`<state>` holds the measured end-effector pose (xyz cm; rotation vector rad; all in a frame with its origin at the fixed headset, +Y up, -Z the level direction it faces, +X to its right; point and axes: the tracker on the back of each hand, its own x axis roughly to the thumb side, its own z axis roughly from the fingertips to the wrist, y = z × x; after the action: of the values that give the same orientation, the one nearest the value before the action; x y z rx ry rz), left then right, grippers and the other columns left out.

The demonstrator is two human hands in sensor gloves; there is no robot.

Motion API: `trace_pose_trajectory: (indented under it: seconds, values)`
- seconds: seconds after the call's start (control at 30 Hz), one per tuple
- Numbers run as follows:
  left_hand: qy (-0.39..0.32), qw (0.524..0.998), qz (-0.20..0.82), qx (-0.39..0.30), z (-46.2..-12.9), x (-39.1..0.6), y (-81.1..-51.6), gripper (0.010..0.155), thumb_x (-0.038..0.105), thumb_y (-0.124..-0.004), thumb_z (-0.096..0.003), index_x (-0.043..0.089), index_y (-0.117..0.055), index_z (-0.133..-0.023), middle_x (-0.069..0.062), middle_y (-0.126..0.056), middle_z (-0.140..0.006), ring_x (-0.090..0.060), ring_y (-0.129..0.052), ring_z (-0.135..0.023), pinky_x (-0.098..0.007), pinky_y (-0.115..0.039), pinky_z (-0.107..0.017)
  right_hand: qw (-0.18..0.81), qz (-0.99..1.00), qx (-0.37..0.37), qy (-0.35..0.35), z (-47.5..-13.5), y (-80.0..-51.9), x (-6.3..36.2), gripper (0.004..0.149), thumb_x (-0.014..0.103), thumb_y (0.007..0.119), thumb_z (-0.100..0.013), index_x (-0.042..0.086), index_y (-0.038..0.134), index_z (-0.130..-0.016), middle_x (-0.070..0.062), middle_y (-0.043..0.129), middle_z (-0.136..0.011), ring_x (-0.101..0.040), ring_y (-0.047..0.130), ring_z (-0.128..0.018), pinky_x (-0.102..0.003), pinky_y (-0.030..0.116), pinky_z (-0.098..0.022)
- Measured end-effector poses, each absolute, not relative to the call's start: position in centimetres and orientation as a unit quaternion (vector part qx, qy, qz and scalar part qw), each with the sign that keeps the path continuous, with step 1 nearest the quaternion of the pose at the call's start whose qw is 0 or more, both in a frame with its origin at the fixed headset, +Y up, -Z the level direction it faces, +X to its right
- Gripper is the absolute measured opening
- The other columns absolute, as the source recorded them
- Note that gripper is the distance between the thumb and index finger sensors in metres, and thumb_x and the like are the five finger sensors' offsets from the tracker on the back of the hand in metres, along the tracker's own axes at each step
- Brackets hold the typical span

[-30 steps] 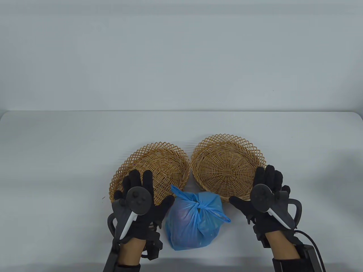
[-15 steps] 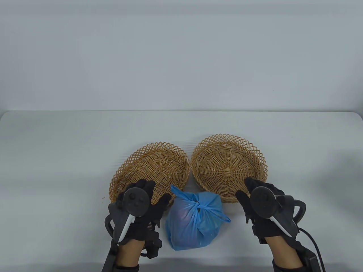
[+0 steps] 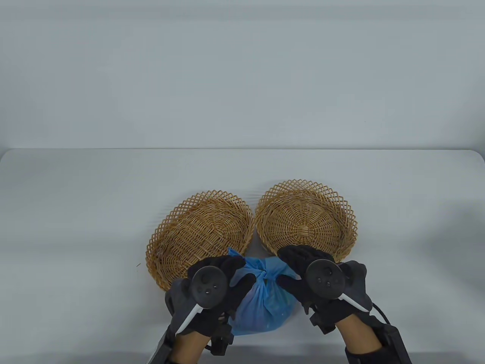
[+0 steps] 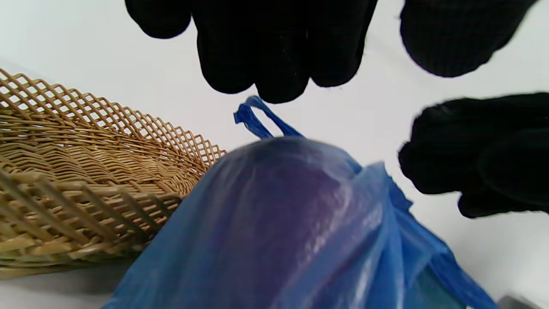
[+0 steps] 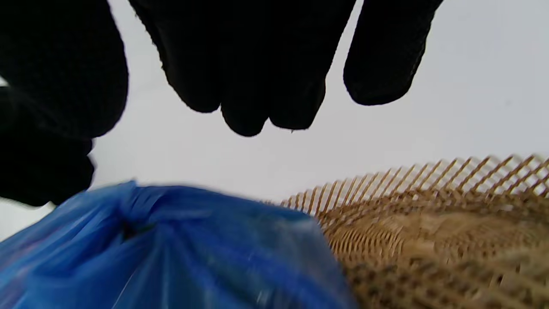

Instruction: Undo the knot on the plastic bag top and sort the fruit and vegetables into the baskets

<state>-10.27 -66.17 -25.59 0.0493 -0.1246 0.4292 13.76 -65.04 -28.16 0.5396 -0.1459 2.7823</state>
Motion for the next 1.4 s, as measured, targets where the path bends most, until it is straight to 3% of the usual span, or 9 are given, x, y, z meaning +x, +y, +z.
trace_pose_trajectory:
  seconds: [0.07,0.17,0.4,0.53,0.67,0.83,0.97,1.3,1.4]
  values:
    - [-0.07,0.979,0.19,0.008,-25.8,-9.5,-66.7,0.072,0.073,-0.072,-0.0414,0.042,-0.059,-0.105,0.01,-0.072,-0.11,-0.023,-0.069,-0.107,-0.052,-0.047,-0.087,0.111,0.974,0.194,-0.024,-28.3,-65.8,13.1,0.076,0.054,0.088,-0.038,0.029,0.057,-0.103,-0.001,0.073,-0.11,-0.028,0.07,-0.107,-0.061,0.061,-0.076]
    - [-0.088,0.981,0.173,-0.023,-25.9,-8.6,-67.7,0.073,0.072,-0.073,-0.0416,0.042,-0.056,-0.106,0.01,-0.067,-0.113,-0.024,-0.066,-0.11,-0.051,-0.047,-0.088,0.083,0.976,0.201,-0.024,-28.2,-66.4,12.3,0.075,0.054,0.09,-0.036,0.029,0.061,-0.101,-0.001,0.081,-0.103,-0.027,0.081,-0.099,-0.06,0.062,-0.075]
    - [-0.111,0.985,0.127,-0.027,-25.5,-7.0,-68.3,0.072,0.069,-0.074,-0.0443,0.046,-0.049,-0.108,0.012,-0.054,-0.12,-0.022,-0.057,-0.116,-0.05,-0.045,-0.089,0.044,0.978,0.188,-0.073,-27.5,-66.3,11.2,0.057,0.047,0.094,-0.036,0.027,0.08,-0.087,0.0,0.099,-0.075,-0.023,0.098,-0.069,-0.056,0.071,-0.069]
    - [-0.101,0.99,0.095,-0.02,-25.5,-6.6,-68.5,0.071,0.065,-0.076,-0.0459,0.047,-0.048,-0.108,0.013,-0.053,-0.12,-0.021,-0.059,-0.115,-0.05,-0.044,-0.089,0.032,0.981,0.179,-0.075,-27.6,-66.5,11.0,0.055,0.049,0.094,-0.035,0.026,0.083,-0.084,0.0,0.101,-0.068,-0.022,0.1,-0.061,-0.055,0.073,-0.067]
    - [-0.086,0.993,0.081,-0.002,-25.4,-6.4,-68.4,0.061,0.061,-0.076,-0.049,0.049,-0.053,-0.105,0.014,-0.056,-0.117,-0.019,-0.062,-0.112,-0.049,-0.046,-0.089,0.017,0.981,0.174,-0.087,-27.8,-66.6,10.8,0.044,0.046,0.093,-0.037,0.027,0.089,-0.076,0.001,0.103,-0.058,-0.021,0.102,-0.053,-0.053,0.076,-0.065]
    - [-0.065,0.994,0.087,0.022,-25.4,-6.8,-68.0,0.045,0.055,-0.076,-0.0522,0.05,-0.067,-0.095,0.019,-0.065,-0.111,-0.015,-0.07,-0.109,-0.048,-0.048,-0.089,0.055,0.978,0.172,-0.102,-27.6,-65.9,11.4,0.04,0.046,0.092,-0.038,0.028,0.091,-0.073,0.002,0.104,-0.056,-0.021,0.102,-0.052,-0.053,0.076,-0.064]
    - [-0.057,0.993,0.105,0.022,-25.5,-7.4,-67.7,0.041,0.053,-0.077,-0.0524,0.048,-0.07,-0.093,0.018,-0.067,-0.11,-0.014,-0.071,-0.108,-0.048,-0.048,-0.089,0.064,0.977,0.167,-0.113,-27.5,-65.3,12.2,0.039,0.045,0.092,-0.038,0.028,0.092,-0.073,0.001,0.104,-0.057,-0.022,0.102,-0.053,-0.054,0.076,-0.064]
    - [-0.032,0.987,0.157,0.021,-25.9,-9.2,-67.2,0.042,0.053,-0.078,-0.0509,0.046,-0.073,-0.092,0.015,-0.07,-0.11,-0.019,-0.072,-0.107,-0.05,-0.048,-0.088,0.1,0.979,0.137,-0.116,-27.8,-64.5,14.7,0.038,0.045,0.091,-0.039,0.028,0.092,-0.073,0.0,0.104,-0.059,-0.024,0.102,-0.055,-0.056,0.075,-0.063]
    - [-0.066,0.979,0.192,-0.012,-26.1,-9.1,-67.5,0.06,0.064,-0.073,-0.0474,0.05,-0.057,-0.104,0.013,-0.058,-0.118,-0.02,-0.062,-0.113,-0.051,-0.042,-0.09,0.103,0.977,0.144,-0.118,-27.7,-64.6,14.4,0.038,0.045,0.091,-0.039,0.028,0.092,-0.073,0.0,0.104,-0.059,-0.023,0.102,-0.056,-0.056,0.075,-0.063]
